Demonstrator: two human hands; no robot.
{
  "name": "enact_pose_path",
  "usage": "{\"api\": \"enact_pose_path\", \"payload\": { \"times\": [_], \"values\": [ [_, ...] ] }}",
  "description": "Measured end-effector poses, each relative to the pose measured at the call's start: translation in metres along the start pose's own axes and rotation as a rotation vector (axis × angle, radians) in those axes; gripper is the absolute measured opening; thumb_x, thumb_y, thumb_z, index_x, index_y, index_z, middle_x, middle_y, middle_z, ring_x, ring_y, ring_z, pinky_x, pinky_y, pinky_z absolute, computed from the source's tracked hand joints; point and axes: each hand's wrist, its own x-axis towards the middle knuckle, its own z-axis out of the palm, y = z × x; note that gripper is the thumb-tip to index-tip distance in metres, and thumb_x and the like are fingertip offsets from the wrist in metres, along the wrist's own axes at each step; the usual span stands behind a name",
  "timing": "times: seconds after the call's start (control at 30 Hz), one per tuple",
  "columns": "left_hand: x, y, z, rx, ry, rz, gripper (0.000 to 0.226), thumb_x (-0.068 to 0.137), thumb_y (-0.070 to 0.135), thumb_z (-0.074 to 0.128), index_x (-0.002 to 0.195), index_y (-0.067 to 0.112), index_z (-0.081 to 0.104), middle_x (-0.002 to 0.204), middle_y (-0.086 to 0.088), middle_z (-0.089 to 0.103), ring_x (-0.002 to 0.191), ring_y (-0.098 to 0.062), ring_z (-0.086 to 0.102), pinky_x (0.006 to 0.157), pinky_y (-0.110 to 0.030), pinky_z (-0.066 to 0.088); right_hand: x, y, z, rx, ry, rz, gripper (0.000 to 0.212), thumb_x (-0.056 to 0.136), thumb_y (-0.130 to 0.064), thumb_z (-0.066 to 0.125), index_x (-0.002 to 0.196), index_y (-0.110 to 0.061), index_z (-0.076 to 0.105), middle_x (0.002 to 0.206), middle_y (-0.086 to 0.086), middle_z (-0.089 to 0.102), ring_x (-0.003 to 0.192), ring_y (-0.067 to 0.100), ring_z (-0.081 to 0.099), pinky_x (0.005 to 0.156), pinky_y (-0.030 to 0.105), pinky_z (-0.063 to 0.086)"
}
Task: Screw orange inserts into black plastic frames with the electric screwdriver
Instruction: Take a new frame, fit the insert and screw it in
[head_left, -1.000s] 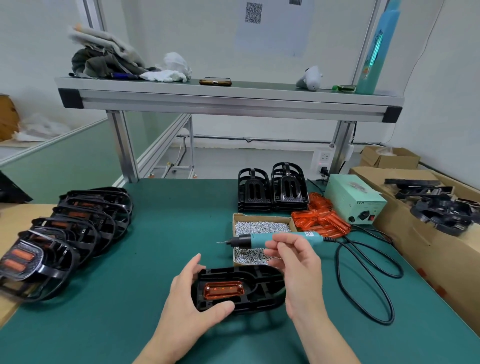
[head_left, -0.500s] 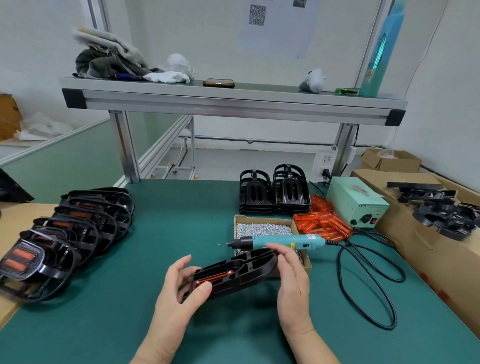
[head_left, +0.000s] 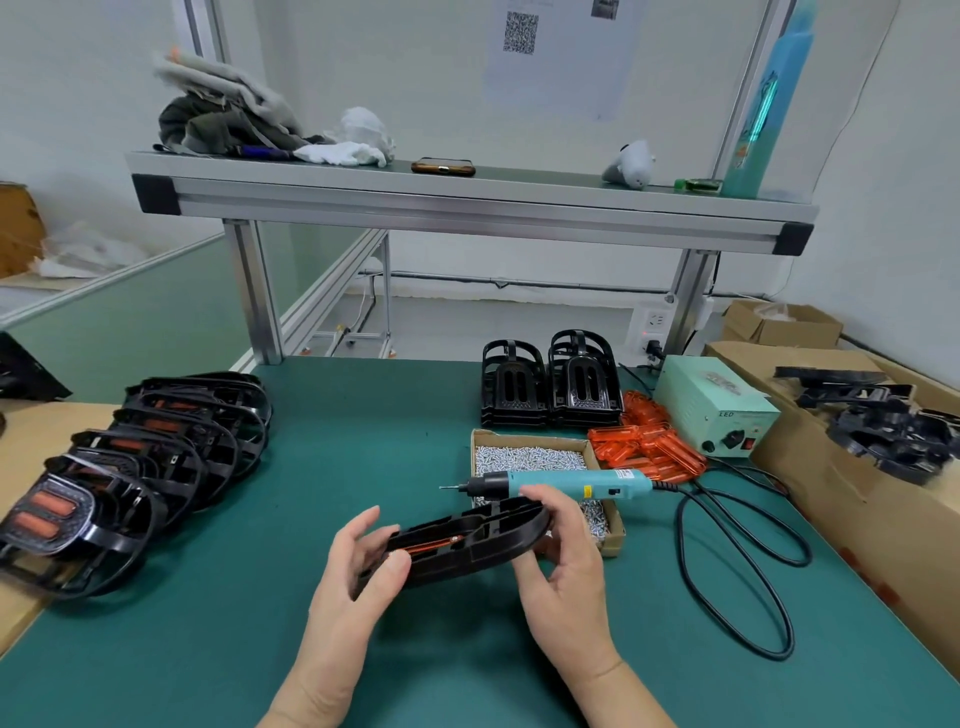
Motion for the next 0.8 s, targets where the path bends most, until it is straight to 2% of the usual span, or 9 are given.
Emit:
{"api": "enact_pose_path", "payload": {
  "times": [0.17,0.23,0.3,0.4,0.53,0.6,0.67,0.73,0.8],
  "values": [
    [0.004,-0.005,-0.005,-0.13,0.068,-0.016,0.069,0.069,0.058,0.073,0.13,0.031,0.057,0.129,-0.001,0.066,0.129,-0.021,0.055,0.116,-0.045,0.033,0.0,-0.001,-0.002,0.1,-0.052,0.081,0.05,0.075,0.005,0.062,0.107,-0.033,0.061,0.11,0.0,0.065,0.101,0.023,0.064,0.083,0.026,0.055],
    [0.006,-0.009,-0.005,-0.197,0.102,-0.001,0.054,0.085,0.046,0.074,0.131,0.023,0.056,0.131,-0.007,0.064,0.129,-0.026,0.055,0.115,-0.046,0.037,-0.001,0.001,-0.001,0.135,-0.087,0.174,0.041,0.075,0.001,0.06,0.101,-0.03,0.062,0.103,0.0,0.069,0.097,0.024,0.068,0.083,0.036,0.059],
    [0.006,-0.01,-0.002,-0.239,0.093,0.013,0.046,0.091,0.035,0.058,0.132,0.016,0.055,0.132,-0.012,0.061,0.13,-0.029,0.053,0.11,-0.041,0.044,-0.001,0.002,0.0,0.168,-0.107,0.245,0.027,0.08,-0.004,0.063,0.096,-0.025,0.062,0.094,0.004,0.072,0.083,0.025,0.072,0.075,0.046,0.061],
    [0.004,-0.006,-0.001,-0.29,0.077,0.002,0.055,0.089,0.027,0.053,0.142,0.011,0.047,0.134,-0.009,0.062,0.129,-0.025,0.056,0.106,-0.034,0.046,0.001,0.003,0.0,0.244,-0.099,0.316,0.014,0.089,-0.005,0.062,0.092,-0.019,0.063,0.084,0.01,0.072,0.067,0.025,0.069,0.063,0.04,0.059],
    [0.007,-0.01,-0.004,-0.249,0.064,-0.07,0.069,0.086,0.019,0.071,0.148,0.013,0.042,0.133,-0.015,0.061,0.127,-0.025,0.058,0.116,-0.042,0.037,0.002,0.004,0.0,0.369,-0.066,0.428,0.013,0.098,0.005,0.057,0.101,-0.006,0.064,0.083,0.012,0.073,0.062,0.026,0.066,0.058,0.032,0.056],
    [0.007,-0.013,-0.002,-0.175,0.09,-0.085,0.052,0.087,0.016,0.073,0.135,0.008,0.055,0.114,-0.018,0.069,0.112,-0.028,0.066,0.104,-0.039,0.049,0.003,0.003,0.0,0.417,-0.049,0.465,0.016,0.098,0.006,0.055,0.104,-0.005,0.065,0.082,0.011,0.073,0.06,0.025,0.066,0.055,0.03,0.055],
    [0.005,-0.013,0.001,-0.109,0.105,-0.069,0.017,0.092,0.009,0.064,0.106,0.001,0.068,0.092,-0.018,0.074,0.086,-0.033,0.071,0.075,-0.029,0.06,0.003,0.001,0.001,0.447,-0.053,0.49,0.019,0.098,0.008,0.053,0.105,-0.005,0.066,0.08,0.009,0.072,0.058,0.024,0.064,0.052,0.029,0.054],
    [0.005,-0.014,0.005,-0.039,0.114,-0.09,0.018,0.096,0.007,0.059,0.085,-0.003,0.069,0.079,-0.019,0.074,0.068,-0.03,0.069,0.055,-0.025,0.056,0.001,-0.002,0.003,0.456,-0.087,0.506,0.02,0.098,0.007,0.052,0.106,-0.005,0.066,0.08,0.008,0.072,0.056,0.023,0.062,0.05,0.028,0.052],
    [0.005,-0.015,0.009,-0.036,0.108,-0.121,0.028,0.098,0.007,0.056,0.078,-0.008,0.067,0.072,-0.02,0.072,0.056,-0.024,0.067,0.046,-0.024,0.051,-0.001,-0.007,0.007,0.455,-0.137,0.517,0.018,0.098,0.006,0.053,0.107,-0.003,0.065,0.079,0.008,0.07,0.056,0.022,0.061,0.05,0.028,0.051]
  ]
}}
